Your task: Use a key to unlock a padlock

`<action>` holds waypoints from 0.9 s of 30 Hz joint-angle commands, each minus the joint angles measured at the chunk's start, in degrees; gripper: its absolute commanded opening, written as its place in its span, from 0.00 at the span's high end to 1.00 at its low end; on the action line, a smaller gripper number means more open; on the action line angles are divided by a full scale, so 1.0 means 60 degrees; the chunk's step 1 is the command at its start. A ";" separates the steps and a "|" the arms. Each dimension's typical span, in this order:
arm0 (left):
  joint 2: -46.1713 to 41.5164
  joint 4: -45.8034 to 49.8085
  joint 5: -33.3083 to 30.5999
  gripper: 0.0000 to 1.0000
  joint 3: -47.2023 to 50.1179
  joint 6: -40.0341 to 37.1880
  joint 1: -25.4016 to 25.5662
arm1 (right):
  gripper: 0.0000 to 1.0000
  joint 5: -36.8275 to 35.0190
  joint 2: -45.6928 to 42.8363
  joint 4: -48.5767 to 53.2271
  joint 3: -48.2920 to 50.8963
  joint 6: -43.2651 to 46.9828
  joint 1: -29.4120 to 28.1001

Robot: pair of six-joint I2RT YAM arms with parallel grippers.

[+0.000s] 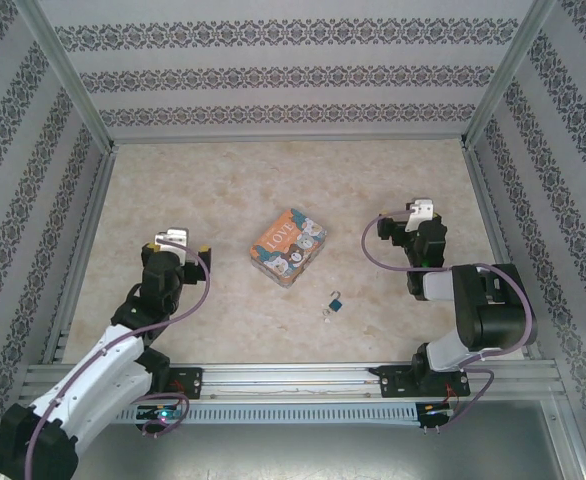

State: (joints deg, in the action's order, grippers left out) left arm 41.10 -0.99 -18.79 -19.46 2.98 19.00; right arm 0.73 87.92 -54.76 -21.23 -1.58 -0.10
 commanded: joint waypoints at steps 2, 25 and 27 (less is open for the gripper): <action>0.0518 -0.1236 -0.0004 0.01 0.0058 -0.0146 -0.0802 | 0.02 -0.0159 -0.0049 0.0162 -0.0079 -0.0177 0.0031; 0.3912 -0.6554 0.1251 0.01 0.1169 -0.0242 -0.2288 | 0.02 -0.0171 -0.0062 0.0143 -0.0050 -0.0155 0.0016; 0.4407 -0.7377 0.1370 0.01 0.1208 -0.0353 -0.2340 | 0.02 -0.0179 -0.0063 0.0147 -0.0050 -0.0157 0.0017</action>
State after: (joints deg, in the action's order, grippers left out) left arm 65.12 -33.61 -12.62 -12.97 2.98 5.91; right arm 0.67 87.92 -53.32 -21.23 -1.61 -0.12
